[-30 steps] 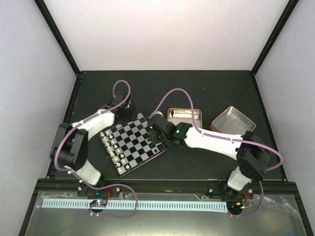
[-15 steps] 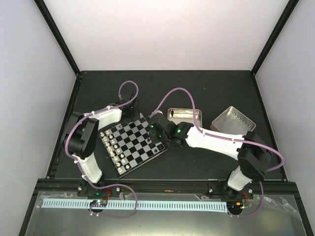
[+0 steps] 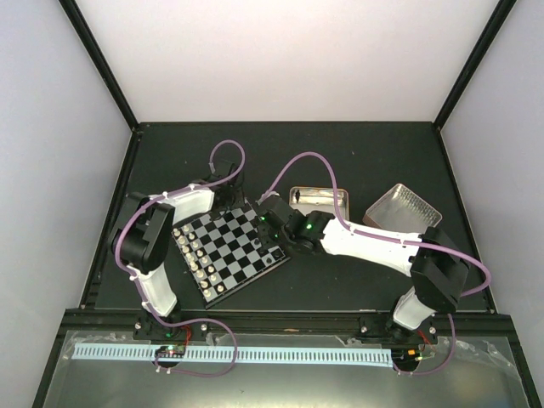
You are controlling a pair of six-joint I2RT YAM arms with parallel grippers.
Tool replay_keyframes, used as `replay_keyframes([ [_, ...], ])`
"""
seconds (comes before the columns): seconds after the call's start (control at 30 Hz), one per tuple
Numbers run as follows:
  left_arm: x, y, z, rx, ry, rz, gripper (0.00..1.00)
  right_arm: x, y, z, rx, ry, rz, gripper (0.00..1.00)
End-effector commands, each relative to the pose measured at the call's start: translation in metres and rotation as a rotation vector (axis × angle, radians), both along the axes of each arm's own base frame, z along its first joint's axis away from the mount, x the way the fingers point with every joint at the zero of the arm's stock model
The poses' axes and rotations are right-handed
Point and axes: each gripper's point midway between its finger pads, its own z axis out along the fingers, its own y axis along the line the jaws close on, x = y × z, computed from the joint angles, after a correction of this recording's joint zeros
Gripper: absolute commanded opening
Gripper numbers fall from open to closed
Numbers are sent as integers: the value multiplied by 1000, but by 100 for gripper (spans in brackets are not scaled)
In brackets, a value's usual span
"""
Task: Set up the chess pieces on the board
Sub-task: Place the chess piece on the chessboard.
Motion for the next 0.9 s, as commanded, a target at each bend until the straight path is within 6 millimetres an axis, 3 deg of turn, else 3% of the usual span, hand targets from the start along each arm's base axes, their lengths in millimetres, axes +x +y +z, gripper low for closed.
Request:
replay_keyframes([
  [0.0,-9,0,-11,44,41,-13,16,2,3,15,51,-22,-1,14],
  [0.53,-14,15,-9,112,56,25,17,-4,6,15,91,-2,18,15],
  [0.7,-11,8,2,82,38,7,32,-6,10,15,103,-3,41,15],
  [0.87,-13,9,43,6,-29,26,48,-8,22,24,160,-19,100,15],
])
